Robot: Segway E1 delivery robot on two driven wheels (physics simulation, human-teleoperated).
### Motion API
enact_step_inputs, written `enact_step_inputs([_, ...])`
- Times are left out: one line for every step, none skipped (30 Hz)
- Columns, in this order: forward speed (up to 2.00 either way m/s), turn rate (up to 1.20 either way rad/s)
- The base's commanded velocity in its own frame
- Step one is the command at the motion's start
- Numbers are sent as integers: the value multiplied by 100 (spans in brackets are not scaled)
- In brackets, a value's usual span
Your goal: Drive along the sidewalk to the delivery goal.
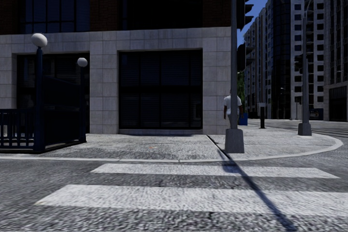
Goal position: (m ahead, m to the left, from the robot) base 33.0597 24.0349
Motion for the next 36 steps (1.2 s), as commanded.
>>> enact_step_inputs([200,0])
enact_step_inputs([200,6])
enact_step_inputs([200,9])
enact_step_inputs([200,10])
enact_step_inputs([200,6])
enact_step_inputs([200,6])
enact_step_inputs([200,0])
enact_step_inputs([200,0])
enact_step_inputs([200,0])
enact_step_inputs([200,0])
enact_step_inputs([200,0])
enact_step_inputs([200,0])
enact_step_inputs([200,0])
enact_step_inputs([200,0])
enact_step_inputs([200,0])
enact_step_inputs([200,0])
enact_step_inputs([195,0])
enact_step_inputs([192,0])
enact_step_inputs([186,0])
enact_step_inputs([186,0])
enact_step_inputs([179,0])
enact_step_inputs([175,0])
enact_step_inputs([174,0])
enact_step_inputs([174,0])
enact_step_inputs([174,0])
enact_step_inputs([173,0])
enact_step_inputs([173,0])
enact_step_inputs([173,0])
enact_step_inputs([175,0])
enact_step_inputs([175,0])
enact_step_inputs([176,0])
enact_step_inputs([176,0])
enact_step_inputs([176,0])
enact_step_inputs([176,0])
enact_step_inputs([177,0])
enact_step_inputs([177,0])
